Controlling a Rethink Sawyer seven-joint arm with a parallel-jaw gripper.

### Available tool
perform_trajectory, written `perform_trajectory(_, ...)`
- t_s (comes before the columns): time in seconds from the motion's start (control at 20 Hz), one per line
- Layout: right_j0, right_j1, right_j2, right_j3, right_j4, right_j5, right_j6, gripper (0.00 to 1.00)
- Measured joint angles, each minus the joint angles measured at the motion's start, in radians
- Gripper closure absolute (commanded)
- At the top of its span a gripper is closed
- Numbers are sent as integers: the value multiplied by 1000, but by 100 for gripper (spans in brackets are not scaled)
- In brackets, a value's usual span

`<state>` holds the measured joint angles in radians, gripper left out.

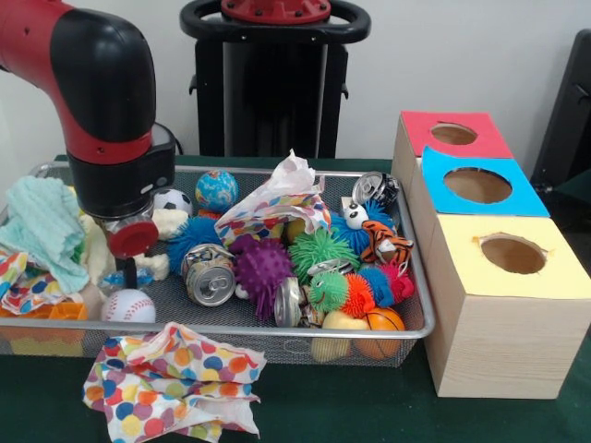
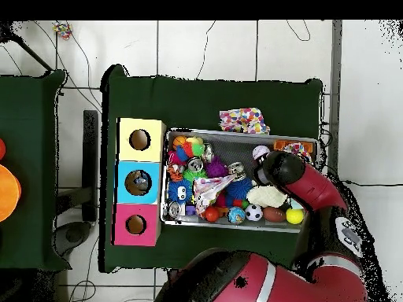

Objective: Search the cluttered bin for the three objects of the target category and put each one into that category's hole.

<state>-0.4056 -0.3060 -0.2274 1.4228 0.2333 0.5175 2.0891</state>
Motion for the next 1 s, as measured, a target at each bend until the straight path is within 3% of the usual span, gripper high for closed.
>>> perform_trajectory(0.45,9,-41,0,33,-6,-1,0,100)
perform_trajectory(1.0,43,-173,0,39,-76,41,0,100)
